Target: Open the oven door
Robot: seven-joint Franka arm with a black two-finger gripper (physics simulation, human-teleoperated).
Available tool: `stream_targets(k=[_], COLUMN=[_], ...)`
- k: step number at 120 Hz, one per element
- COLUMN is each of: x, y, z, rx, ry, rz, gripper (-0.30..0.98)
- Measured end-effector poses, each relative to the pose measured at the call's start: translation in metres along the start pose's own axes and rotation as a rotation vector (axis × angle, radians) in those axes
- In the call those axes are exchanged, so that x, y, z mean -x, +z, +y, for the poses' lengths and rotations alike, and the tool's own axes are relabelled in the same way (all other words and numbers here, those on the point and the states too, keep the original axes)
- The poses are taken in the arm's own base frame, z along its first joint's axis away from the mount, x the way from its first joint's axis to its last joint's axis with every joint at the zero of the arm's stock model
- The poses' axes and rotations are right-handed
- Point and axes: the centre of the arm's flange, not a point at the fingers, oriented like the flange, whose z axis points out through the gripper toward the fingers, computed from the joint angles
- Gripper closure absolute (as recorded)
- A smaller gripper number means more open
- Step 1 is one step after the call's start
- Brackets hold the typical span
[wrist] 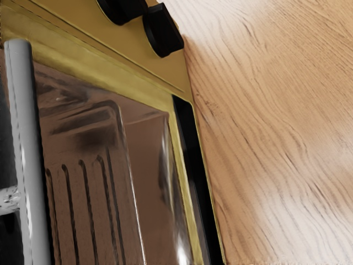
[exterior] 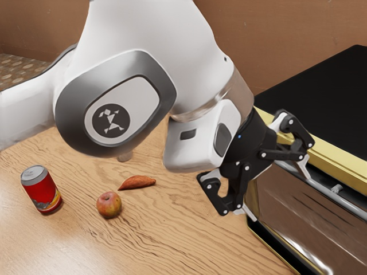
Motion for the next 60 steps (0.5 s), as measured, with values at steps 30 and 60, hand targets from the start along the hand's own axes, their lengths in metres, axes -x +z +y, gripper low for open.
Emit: stream_targets(k=[30, 60], x=[0.004, -0.06], y=[0.016, -0.321], z=[-0.01, 0.175], rx=[0.004, -0.453], ry=[0.059, -0.081], rz=[0.0, -0.428], gripper=[-0.02, 0.13])
